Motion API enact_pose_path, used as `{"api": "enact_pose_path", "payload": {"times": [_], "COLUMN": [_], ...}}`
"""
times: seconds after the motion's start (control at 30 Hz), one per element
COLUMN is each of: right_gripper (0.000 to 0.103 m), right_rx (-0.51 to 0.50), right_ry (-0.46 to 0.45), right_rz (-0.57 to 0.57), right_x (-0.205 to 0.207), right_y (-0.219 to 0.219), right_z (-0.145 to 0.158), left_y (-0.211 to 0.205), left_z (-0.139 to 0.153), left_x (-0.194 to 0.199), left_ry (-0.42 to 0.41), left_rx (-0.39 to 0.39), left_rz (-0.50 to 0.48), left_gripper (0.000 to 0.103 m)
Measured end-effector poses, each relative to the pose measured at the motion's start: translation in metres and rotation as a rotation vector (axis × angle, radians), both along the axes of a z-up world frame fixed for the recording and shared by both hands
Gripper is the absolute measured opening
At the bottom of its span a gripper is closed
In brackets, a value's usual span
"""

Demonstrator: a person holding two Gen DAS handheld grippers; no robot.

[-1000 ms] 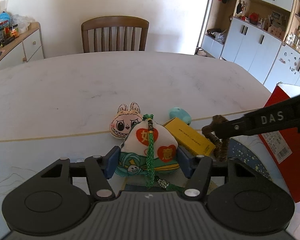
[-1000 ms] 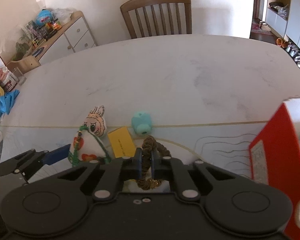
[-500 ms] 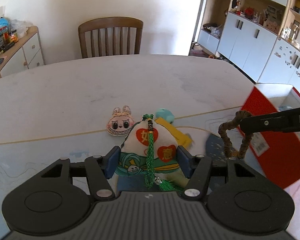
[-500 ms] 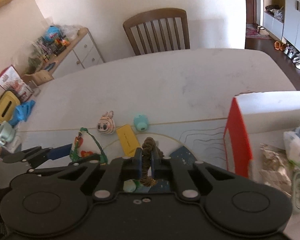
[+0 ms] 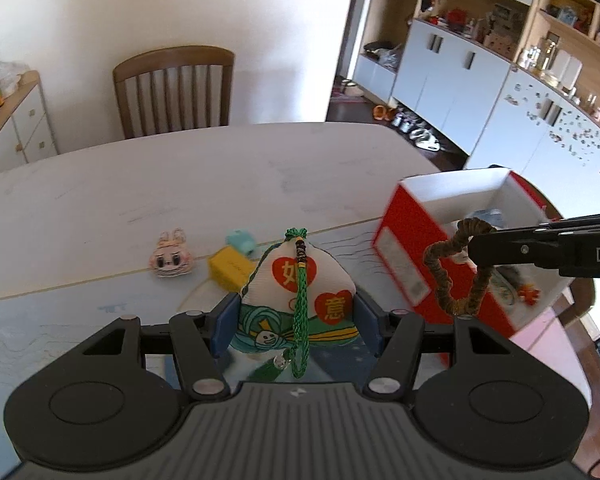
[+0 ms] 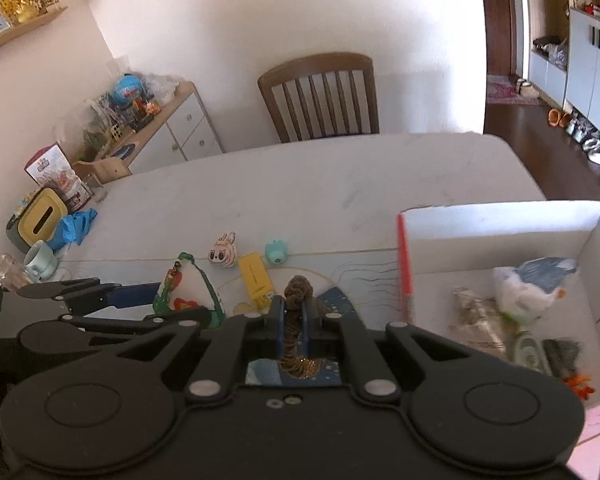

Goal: Organize objects
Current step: 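Carry the sachet and brown braided loop over the shoebox with both tools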

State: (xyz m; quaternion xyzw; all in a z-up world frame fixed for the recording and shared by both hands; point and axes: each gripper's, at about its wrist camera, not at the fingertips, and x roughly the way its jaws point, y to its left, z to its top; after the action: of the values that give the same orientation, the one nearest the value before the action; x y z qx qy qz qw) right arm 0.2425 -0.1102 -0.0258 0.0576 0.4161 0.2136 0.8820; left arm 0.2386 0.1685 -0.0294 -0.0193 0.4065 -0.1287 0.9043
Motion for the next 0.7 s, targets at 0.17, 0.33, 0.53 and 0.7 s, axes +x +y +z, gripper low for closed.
{"api": "enact_pose_path", "payload": {"times": [0.17,0.33,0.53,0.7], "right_gripper": [0.007,0.007,0.007,0.007], "right_rx": [0.002,-0.003,-0.014,-0.027], "right_ry": [-0.02,-0.032,-0.035,-0.027], "right_rz": [-0.028,-0.068,-0.124,-0.15], "right_x": [-0.006,-0.01,-0.009,-0.003], "right_y": [-0.033,-0.072,-0.125,-0.161], "right_z": [0.006,0.007,0.002,-0.006], "left_y": [-0.023,-0.051,-0.093,-0.136], "left_z": [0.016,0.023,0.034,0.046], "left_x": [-0.002,-0.004,0.001,0.01], "left_ry": [-0.006,-0.008,-0.027,-0.048], "left_rx": [0.002,0.01,0.017,0.021], "left_rz": [-0.026,-0.05,-0.082,-0.124], "left_gripper": [0.06,0.06,0.06,0.061]}}
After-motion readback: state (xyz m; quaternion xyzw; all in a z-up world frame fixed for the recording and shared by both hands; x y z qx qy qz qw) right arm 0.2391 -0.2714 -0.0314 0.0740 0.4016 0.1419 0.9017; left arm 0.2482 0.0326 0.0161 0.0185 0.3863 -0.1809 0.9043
